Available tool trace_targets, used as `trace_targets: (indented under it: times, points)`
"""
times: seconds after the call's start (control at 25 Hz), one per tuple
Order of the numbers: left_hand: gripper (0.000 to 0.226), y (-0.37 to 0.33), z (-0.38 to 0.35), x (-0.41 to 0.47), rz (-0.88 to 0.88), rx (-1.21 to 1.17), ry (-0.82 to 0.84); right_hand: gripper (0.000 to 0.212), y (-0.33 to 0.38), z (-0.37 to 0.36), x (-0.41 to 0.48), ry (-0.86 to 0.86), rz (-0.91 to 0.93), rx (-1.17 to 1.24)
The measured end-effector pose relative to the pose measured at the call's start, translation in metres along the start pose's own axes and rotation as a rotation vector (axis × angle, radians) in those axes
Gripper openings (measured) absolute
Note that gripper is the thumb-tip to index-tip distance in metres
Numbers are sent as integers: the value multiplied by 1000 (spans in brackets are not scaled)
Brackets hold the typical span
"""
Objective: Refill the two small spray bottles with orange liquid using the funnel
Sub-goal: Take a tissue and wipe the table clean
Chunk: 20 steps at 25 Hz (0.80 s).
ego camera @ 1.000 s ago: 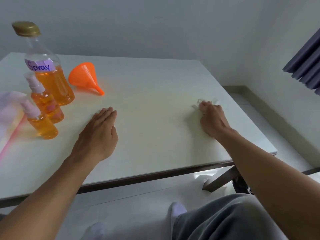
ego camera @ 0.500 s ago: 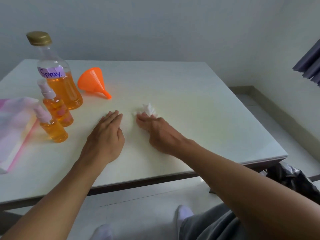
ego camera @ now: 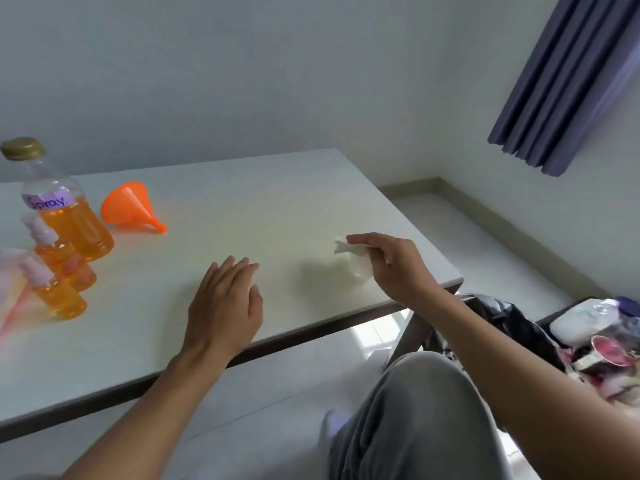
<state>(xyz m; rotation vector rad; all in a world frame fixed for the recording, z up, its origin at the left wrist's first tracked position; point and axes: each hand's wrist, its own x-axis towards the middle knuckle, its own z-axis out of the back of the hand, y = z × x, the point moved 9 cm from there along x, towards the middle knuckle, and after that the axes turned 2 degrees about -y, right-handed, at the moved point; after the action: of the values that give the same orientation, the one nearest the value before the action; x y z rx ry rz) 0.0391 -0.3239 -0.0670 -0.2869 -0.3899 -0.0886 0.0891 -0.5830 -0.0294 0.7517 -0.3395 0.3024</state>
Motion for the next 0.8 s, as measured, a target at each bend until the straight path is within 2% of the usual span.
trace_targets:
  times: [0.12,0.28,0.44,0.52,0.64,0.8]
  points:
    - [47,-73,-21,7,-117,-69,57,46,-44,56,-12,-177,-149,20]
    - [48,-161,-60,22,-290,-132,174,43,-104,132,-35,-397,-259,40]
    - [51,-222,-93,38,-370,-158,239,40,-169,176,-67,-589,-407,41]
    - [52,-238,-113,41,-381,-135,275,40,-211,168,-89,-573,-497,17]
    - [54,-243,-127,38,-394,-57,272,40,-274,125,-128,-419,-700,26]
    - [54,-243,-127,38,-404,-46,258,38,-331,68,-176,-237,-918,-86]
